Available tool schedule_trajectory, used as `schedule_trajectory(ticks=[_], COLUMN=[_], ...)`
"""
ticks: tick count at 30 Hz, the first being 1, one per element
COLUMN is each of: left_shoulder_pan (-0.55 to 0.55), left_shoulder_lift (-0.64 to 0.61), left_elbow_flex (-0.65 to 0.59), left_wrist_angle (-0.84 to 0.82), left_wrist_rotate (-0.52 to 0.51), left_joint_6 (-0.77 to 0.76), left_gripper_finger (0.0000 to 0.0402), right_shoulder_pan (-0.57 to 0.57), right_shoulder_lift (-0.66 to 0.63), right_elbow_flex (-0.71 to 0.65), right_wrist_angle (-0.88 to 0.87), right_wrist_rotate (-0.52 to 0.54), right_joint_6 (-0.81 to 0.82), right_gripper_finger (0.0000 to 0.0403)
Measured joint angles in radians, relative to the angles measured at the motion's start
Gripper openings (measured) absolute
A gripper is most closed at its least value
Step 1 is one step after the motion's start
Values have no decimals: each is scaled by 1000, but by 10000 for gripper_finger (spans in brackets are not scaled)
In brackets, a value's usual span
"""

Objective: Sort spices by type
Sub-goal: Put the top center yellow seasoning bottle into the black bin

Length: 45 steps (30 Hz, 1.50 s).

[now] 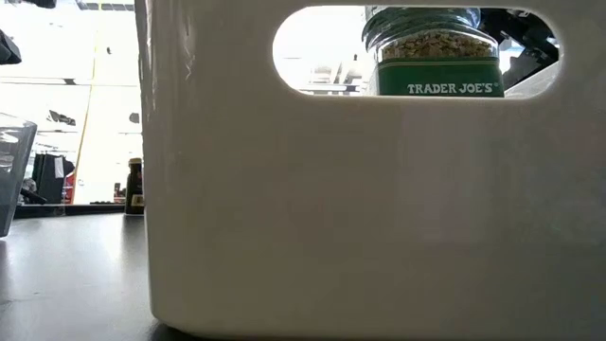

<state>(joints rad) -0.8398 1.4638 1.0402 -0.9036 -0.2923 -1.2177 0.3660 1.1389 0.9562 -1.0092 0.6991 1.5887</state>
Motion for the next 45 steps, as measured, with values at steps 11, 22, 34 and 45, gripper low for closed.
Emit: schedule_trajectory(ticks=[11,22,34,45], left_shoulder_pan=[0,0,37,50], left_shoulder_lift=[-2,-3,-9,-106], left_elbow_flex=[1,3,4,19], left_wrist_angle=[3,4,-6,-53], left_wrist_rotate=[0,-1,63,87], left_joint_6=[9,16,76,117], left_gripper_finger=[244,295,319,320], right_shoulder_pan=[0,0,0,0], right_shoulder_lift=[0,0,0,0], right_elbow_flex=[0,0,0,0], right_wrist_angle=[0,0,2,3], right_wrist_rotate=[0,0,0,0], right_joint_6=[0,1,2,11], right_gripper_finger=[260,260,260,260])
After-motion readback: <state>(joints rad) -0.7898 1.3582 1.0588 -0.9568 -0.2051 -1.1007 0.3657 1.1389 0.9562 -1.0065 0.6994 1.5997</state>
